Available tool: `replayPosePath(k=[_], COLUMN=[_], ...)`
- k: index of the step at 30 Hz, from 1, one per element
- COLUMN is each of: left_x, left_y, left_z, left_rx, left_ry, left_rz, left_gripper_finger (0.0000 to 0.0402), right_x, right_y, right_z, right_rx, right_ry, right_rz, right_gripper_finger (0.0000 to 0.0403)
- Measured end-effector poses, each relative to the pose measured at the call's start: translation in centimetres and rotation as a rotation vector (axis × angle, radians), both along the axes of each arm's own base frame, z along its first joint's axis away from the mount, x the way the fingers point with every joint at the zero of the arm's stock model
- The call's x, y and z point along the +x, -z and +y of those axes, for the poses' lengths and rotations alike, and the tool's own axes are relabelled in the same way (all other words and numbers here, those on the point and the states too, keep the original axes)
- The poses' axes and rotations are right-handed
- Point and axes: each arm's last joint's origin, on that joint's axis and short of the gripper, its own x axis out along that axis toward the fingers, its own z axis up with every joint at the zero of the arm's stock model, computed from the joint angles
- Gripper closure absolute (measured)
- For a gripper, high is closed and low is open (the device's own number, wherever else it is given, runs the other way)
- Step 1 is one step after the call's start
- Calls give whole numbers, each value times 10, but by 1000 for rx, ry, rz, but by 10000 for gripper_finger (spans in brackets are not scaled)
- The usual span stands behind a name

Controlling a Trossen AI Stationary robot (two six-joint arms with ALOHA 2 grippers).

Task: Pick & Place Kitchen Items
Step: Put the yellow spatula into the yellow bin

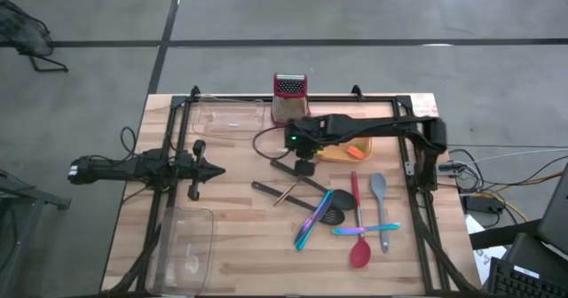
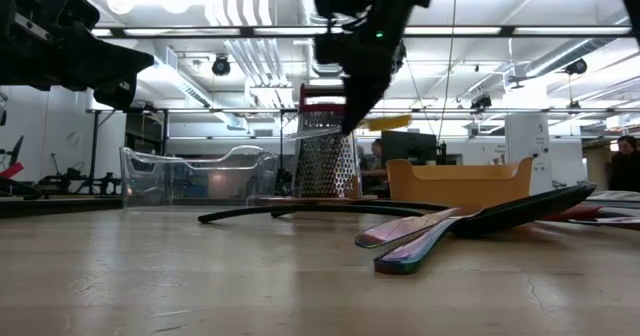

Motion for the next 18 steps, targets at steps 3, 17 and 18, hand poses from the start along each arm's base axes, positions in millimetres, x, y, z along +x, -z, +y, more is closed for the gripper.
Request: replayPosePath(k=[3,17,18], left_x=[0,0,0], left_y=[0,0,0], left_z=[0,0,0], left_rx=[0,0,0], left_ry=[0,0,0], left_rz=[0,0,0], left_gripper_finger=[396,396,396], right_x=[-22,-112,-116], right_y=[-3,20,23], right_z=[-1,-25,-26], right_rx=[-43,-105,-101], right_ry=[76,475,492], right_rz=[-22,-139,-143], right_gripper_finger=[366,365,365])
